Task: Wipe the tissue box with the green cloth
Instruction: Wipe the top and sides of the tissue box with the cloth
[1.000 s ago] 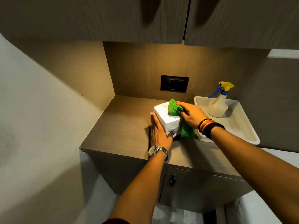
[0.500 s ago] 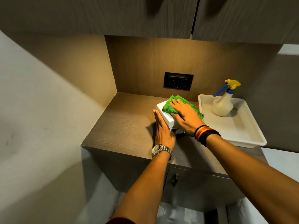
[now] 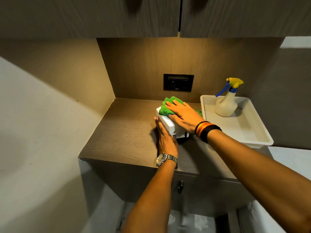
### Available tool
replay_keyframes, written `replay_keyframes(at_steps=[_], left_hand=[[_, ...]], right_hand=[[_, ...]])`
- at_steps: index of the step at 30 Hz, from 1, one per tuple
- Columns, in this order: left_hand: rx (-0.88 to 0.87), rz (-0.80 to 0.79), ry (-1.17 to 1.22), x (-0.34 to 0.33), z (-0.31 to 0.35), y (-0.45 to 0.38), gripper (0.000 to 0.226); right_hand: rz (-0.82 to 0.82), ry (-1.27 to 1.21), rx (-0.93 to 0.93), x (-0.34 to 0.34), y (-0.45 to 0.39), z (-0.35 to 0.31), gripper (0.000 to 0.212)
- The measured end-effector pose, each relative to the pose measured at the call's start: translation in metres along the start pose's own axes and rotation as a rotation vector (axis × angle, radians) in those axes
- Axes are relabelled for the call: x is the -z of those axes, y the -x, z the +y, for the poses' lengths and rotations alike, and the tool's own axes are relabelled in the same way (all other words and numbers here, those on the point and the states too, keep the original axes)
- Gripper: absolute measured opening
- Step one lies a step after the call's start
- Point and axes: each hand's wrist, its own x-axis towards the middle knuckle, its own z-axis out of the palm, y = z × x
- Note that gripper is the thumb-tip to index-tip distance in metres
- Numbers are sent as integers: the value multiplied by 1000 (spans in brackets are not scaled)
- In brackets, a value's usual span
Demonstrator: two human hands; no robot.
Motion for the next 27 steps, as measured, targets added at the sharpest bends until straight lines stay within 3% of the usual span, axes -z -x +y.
replay_keyframes(at_steps=[5,11,18,23,27], left_hand=[[-21,-28,-22,1,4,3,122],[68,-39,-22,2,5,0,106],[59,-89,7,7,7,2,105],[76,-114,-1,8,11,1,105],[85,-106,-7,9,10,0,104]], right_hand=[[12,-179,12,8,36,11,53],[-15,-57,-68,5,-11,1,54],[-74,-74,122,8,32,13,51],[-15,-163,-115,18,40,22,53],[-39,-90,-119,13,4,9,54]])
